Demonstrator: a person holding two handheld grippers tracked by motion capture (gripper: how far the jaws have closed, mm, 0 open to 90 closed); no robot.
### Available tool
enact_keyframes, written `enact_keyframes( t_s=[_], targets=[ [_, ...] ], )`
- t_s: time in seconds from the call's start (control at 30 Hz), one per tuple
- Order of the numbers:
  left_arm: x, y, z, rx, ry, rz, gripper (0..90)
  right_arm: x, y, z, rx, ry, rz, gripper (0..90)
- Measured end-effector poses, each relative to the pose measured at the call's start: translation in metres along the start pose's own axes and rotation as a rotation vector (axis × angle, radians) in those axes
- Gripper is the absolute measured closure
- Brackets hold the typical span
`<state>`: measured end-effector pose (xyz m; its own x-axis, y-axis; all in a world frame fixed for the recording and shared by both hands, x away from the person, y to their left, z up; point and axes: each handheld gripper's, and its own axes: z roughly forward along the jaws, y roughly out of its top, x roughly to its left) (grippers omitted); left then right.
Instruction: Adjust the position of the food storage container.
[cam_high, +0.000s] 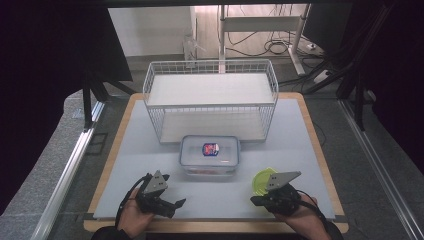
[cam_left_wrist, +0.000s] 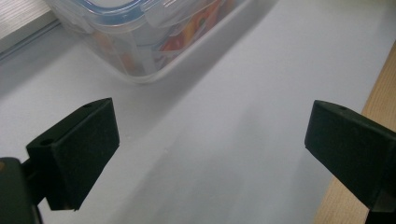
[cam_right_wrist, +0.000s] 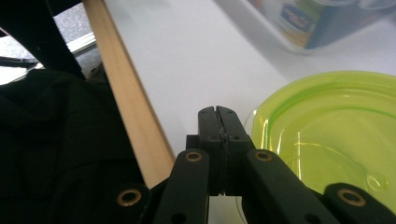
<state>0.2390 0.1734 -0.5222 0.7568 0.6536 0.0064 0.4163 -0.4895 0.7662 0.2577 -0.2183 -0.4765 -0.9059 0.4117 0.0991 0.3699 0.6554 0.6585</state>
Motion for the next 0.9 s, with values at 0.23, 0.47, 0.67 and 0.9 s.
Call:
enact_keyframes(
  t_s=[0.23,0.47,0.67,0.9],
  targets=[
    [0.0,0.0,0.001,0.006,0.001,0.004,3.1,-0.015,-0.002,-0.004,-0.015,-0.033,0.032,90.0],
    [-0.001,0.0,0.003,0.017,0.008,0.011,3.2,-0.034,-0.004,-0.006,-0.027,-0.06,0.083,90.0],
    [-0.001,0.0,0.004,0.023,0.014,0.017,3.3,-0.047,-0.004,-0.008,-0.038,-0.086,0.116,90.0],
    [-0.002,0.0,0.006,0.03,0.017,0.022,3.3,-0.067,-0.005,-0.011,-0.057,-0.121,0.146,90.0]
  ],
)
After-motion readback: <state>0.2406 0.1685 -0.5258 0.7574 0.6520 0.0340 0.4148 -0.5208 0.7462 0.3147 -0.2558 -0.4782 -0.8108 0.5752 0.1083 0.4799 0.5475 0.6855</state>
